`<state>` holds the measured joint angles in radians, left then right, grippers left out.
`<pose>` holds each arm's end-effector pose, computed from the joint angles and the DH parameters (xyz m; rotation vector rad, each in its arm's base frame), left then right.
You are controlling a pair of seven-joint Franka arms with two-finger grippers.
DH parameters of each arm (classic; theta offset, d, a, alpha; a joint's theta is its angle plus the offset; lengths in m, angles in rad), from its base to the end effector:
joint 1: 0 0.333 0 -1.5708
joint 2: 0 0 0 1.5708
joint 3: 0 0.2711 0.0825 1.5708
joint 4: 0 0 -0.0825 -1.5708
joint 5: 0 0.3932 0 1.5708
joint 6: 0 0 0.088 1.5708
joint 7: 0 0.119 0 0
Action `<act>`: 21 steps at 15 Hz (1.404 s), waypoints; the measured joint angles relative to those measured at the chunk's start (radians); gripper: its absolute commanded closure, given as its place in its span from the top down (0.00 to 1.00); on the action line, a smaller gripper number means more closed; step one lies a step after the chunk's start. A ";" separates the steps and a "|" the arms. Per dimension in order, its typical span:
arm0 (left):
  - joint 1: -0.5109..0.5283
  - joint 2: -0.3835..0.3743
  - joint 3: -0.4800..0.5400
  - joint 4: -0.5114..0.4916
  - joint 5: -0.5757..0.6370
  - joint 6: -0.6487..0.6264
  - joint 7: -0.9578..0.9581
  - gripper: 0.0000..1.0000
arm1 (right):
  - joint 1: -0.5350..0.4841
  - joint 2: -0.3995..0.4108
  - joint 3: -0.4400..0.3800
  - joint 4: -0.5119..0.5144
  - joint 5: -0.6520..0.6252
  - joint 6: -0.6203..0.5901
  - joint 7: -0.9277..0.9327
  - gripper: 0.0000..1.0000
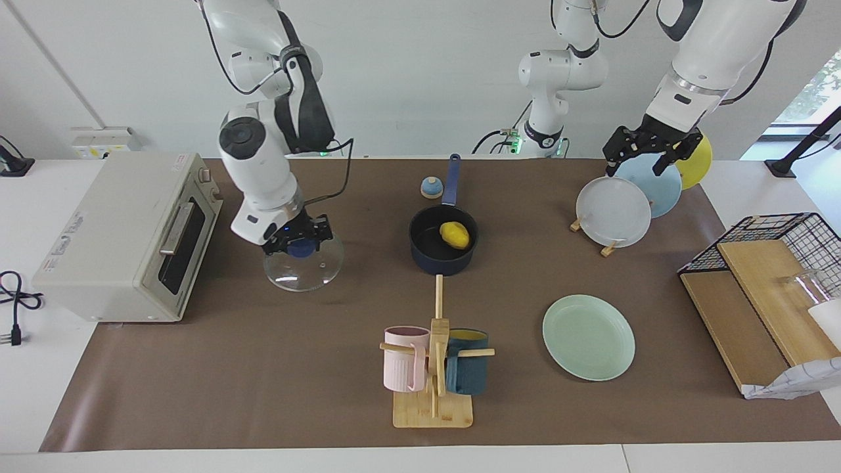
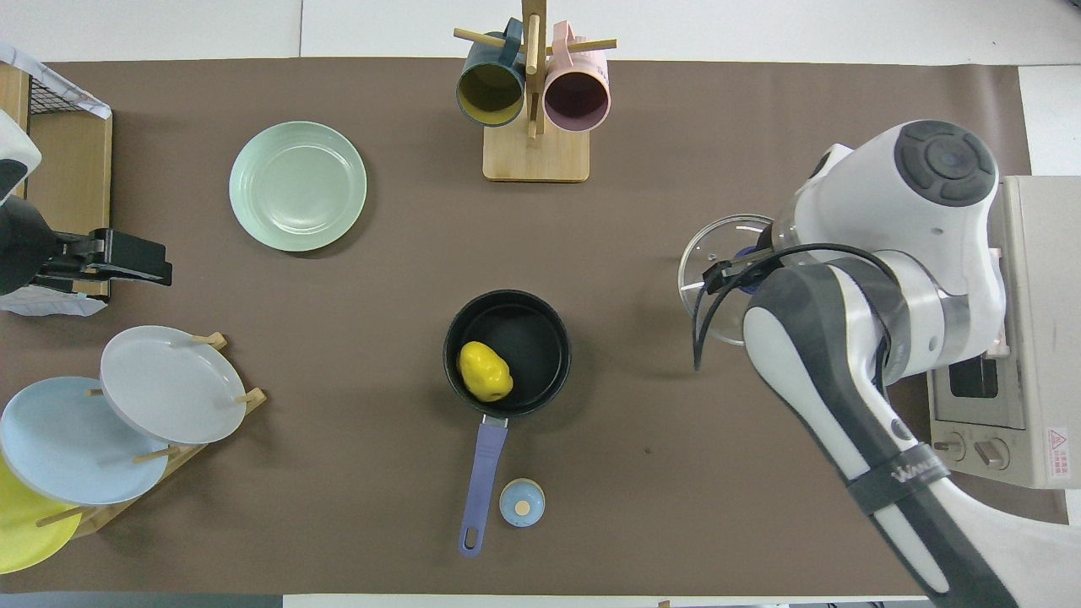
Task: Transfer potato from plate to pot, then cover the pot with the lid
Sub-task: 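Lift the glass lid and carry it over the black pot, then lower the glass lid onto the pot with the right gripper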
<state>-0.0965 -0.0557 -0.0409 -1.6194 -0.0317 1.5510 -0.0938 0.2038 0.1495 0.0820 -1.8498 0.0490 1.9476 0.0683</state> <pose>0.5406 -0.0791 0.5735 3.1130 -0.0684 -0.0250 0.5707 0.1706 0.3775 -3.0777 -0.3052 0.0937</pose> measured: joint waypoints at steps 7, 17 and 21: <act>0.001 0.000 0.000 0.000 0.000 0.000 0.000 1.00 | 0.283 0.003 0.003 0.089 -0.001 -0.018 0.432 0.54; 0.001 0.000 0.000 0.000 0.000 0.000 0.000 1.00 | 0.487 0.123 0.000 0.101 -0.043 0.084 0.698 0.54; 0.001 0.000 0.000 0.000 0.000 0.000 0.000 1.00 | 0.484 0.128 -0.008 0.100 -0.044 0.116 0.698 0.54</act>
<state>-0.0958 -0.0558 -0.0408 -1.6194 -0.0316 1.5507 -0.0938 0.6875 0.2775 0.0738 -1.7502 0.0049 2.0634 0.7659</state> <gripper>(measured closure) 0.000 0.458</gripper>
